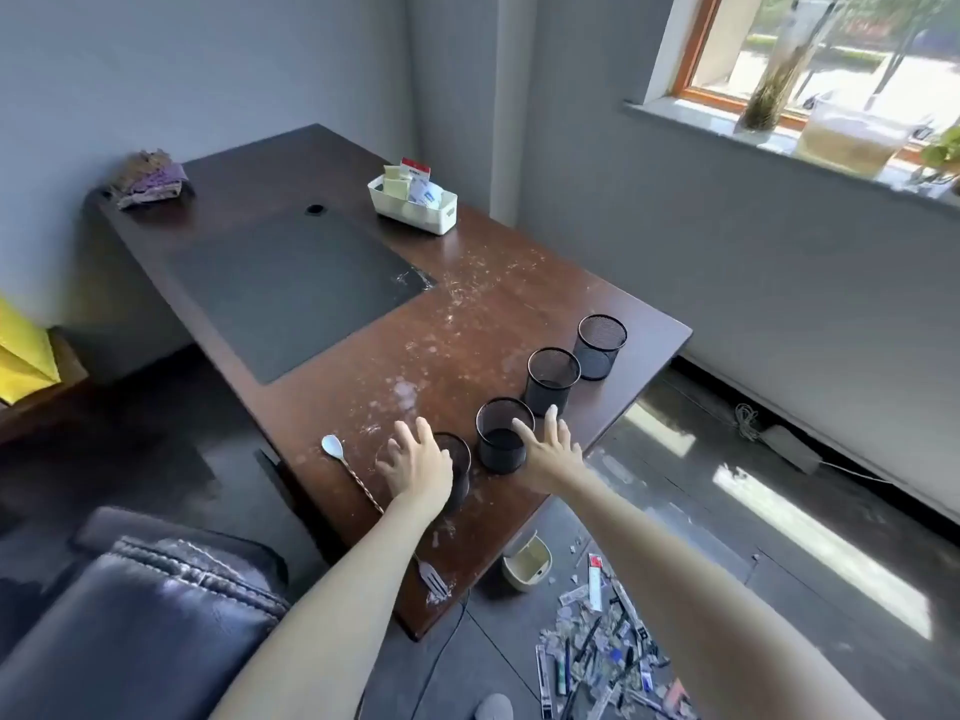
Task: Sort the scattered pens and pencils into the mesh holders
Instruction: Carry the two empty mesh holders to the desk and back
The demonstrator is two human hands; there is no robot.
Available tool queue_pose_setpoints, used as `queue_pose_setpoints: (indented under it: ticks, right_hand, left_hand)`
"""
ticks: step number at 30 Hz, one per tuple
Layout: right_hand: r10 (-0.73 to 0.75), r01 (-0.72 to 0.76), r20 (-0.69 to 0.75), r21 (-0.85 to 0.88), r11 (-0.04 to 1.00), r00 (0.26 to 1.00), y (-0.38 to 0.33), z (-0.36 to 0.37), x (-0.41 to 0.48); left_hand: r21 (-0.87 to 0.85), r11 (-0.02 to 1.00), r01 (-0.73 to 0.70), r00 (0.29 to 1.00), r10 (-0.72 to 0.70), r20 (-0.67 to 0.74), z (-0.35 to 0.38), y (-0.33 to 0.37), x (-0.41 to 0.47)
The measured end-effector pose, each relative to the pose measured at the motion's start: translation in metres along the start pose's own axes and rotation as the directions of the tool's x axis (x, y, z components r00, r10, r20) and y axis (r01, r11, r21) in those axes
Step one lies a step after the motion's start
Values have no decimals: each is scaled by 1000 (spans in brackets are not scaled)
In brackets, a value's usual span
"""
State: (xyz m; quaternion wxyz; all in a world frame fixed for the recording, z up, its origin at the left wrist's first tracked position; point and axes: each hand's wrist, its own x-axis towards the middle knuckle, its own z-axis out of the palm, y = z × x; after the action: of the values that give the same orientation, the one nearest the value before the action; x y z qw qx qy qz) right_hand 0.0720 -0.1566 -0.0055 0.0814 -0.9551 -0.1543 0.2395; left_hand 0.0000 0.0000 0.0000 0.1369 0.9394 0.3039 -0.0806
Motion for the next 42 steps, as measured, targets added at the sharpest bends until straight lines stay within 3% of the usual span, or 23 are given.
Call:
queue_pose_setpoints:
  ticks: [3, 6, 14, 17, 20, 24, 31, 34, 42]
  right_hand:
    - [31, -32, 63, 14, 999, 998, 0, 3, 6]
    - [-1, -19, 119, 172, 985, 993, 0, 5, 12]
    - [37, -17, -196, 103, 995, 980, 17, -2, 1]
    - [86, -48, -251, 153, 987, 964, 38, -6, -9]
    - [177, -99, -314, 247, 964, 933, 71, -8, -29]
    - [374, -234, -362, 376, 897, 854, 133, -14, -69]
    - [650, -479, -331, 468, 742, 683, 254, 1, -190]
    - [698, -506, -301, 514, 693, 650, 287, 19, -236]
    - [871, -667, -96, 604, 436, 483, 373, 116, -342]
  left_hand:
    - [-6, 999, 51, 999, -51, 0, 4, -1, -1]
    - [-39, 995, 95, 994, -93, 50, 13, -3, -1]
    - [-113, 988, 104, 994, -98, 56, 13, -2, -1]
    - [-128, 991, 25, 999, -30, -38, 9, 5, -1]
    - [-137, 979, -148, 978, 123, -170, 9, 23, -8]
    - [-126, 933, -337, 927, 306, -216, 14, 71, -28]
    - [-141, 814, -563, 827, 553, -105, 53, 191, -103]
    - [-194, 785, -588, 806, 590, -53, 71, 227, -139]
    - [-237, 743, -626, 706, 669, 232, 171, 306, -261]
